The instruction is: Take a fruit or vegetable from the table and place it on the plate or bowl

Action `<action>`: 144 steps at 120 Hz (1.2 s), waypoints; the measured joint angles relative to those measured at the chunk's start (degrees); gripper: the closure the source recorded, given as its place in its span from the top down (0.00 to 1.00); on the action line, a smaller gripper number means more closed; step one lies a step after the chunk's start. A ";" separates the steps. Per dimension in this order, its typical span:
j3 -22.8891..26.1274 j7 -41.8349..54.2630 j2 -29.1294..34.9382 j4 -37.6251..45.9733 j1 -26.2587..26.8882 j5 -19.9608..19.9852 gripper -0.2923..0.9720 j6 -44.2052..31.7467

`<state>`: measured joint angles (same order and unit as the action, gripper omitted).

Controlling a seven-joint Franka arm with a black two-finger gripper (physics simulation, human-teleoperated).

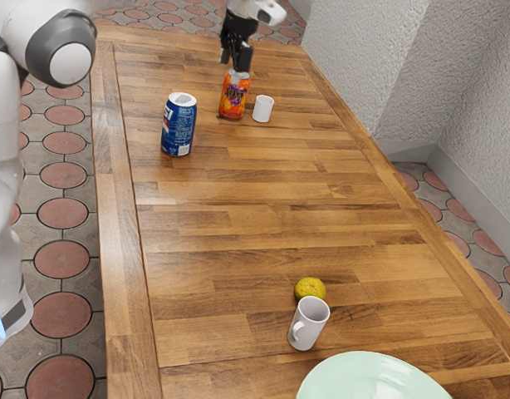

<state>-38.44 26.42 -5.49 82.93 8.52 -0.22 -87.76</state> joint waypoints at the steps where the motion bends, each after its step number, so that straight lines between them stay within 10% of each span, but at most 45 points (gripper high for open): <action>1: -0.01 0.70 0.00 0.00 -0.11 0.06 0.77 -0.06; 65: 3.98 30.16 0.08 -0.27 -5.80 1.27 0.77 -1.10; 85: 10.56 34.89 1.83 -17.19 -4.72 -0.76 0.77 5.94; 100: 17.97 36.51 4.12 -17.53 8.87 -0.51 0.77 11.45; 133: 18.43 40.54 12.51 -4.01 51.70 0.48 0.76 14.85; 144: 23.06 40.88 24.90 14.99 27.37 -4.11 0.77 9.18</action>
<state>-15.37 67.30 19.41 97.92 35.89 -4.34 -78.57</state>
